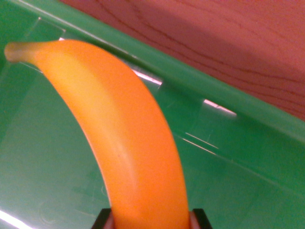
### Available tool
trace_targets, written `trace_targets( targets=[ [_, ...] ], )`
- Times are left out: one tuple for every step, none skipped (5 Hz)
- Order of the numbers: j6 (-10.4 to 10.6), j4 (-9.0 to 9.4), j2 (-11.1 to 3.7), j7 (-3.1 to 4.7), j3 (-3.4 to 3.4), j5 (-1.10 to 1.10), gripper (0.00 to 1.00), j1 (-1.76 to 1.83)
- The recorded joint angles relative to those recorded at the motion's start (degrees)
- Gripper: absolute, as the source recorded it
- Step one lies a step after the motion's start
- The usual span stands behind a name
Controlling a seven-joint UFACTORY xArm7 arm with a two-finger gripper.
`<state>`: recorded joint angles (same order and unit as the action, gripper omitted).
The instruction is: Pick fruit
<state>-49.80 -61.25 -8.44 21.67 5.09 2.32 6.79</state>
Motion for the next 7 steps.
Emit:
trace_targets(
  targets=[
    [-2.58, -1.31, 1.28, 0.03, 0.00, 0.07, 1.00, 0.03],
    [-2.58, -1.31, 1.28, 0.03, 0.00, 0.07, 1.00, 0.03],
    [-5.33, -2.70, 2.64, 0.06, -0.01, 0.13, 1.00, 0.06],
    [-5.33, -2.70, 2.64, 0.06, -0.01, 0.13, 1.00, 0.06],
    [-7.98, -4.04, 3.95, 0.09, -0.01, 0.20, 1.00, 0.10],
    [-7.98, -4.04, 3.95, 0.09, -0.01, 0.20, 1.00, 0.10],
    [-10.44, -5.28, 5.17, 0.12, -0.01, 0.26, 1.00, 0.13]
  ],
)
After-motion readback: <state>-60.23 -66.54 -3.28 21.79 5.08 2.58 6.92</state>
